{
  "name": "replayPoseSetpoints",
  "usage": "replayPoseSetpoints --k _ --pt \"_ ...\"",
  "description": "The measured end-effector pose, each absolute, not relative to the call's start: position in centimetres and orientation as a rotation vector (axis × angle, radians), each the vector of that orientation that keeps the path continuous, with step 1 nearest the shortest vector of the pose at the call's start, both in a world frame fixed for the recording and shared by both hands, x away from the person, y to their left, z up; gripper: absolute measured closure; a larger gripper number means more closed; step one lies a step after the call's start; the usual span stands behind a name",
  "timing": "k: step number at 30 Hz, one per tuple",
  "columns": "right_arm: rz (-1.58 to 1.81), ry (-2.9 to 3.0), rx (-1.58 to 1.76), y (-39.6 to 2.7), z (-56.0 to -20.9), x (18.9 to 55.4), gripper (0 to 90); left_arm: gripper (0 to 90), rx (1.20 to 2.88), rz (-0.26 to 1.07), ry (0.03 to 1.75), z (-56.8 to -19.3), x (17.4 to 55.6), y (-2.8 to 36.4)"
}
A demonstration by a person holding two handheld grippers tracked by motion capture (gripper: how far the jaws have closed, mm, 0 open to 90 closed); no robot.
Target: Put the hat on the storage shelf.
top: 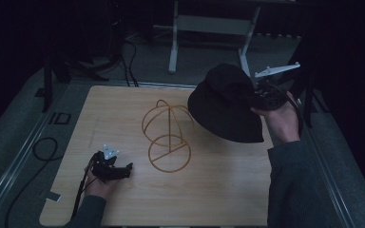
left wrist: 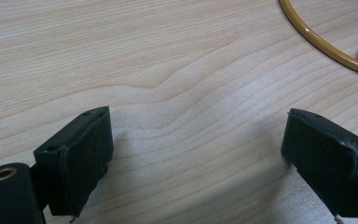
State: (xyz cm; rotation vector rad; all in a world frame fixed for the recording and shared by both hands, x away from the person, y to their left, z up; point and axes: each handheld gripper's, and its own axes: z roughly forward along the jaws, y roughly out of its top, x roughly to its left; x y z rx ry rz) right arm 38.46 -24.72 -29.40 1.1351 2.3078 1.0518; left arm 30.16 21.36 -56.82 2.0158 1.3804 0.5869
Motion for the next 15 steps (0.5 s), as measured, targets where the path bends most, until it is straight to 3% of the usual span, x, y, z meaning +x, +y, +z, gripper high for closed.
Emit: replayPoseSetpoints --k 15 --pt "1.104 2.282 1.115 -24.46 -28.61 38.52 87.8 9.4 2.014 0.587 1.381 -56.83 30.16 21.35"
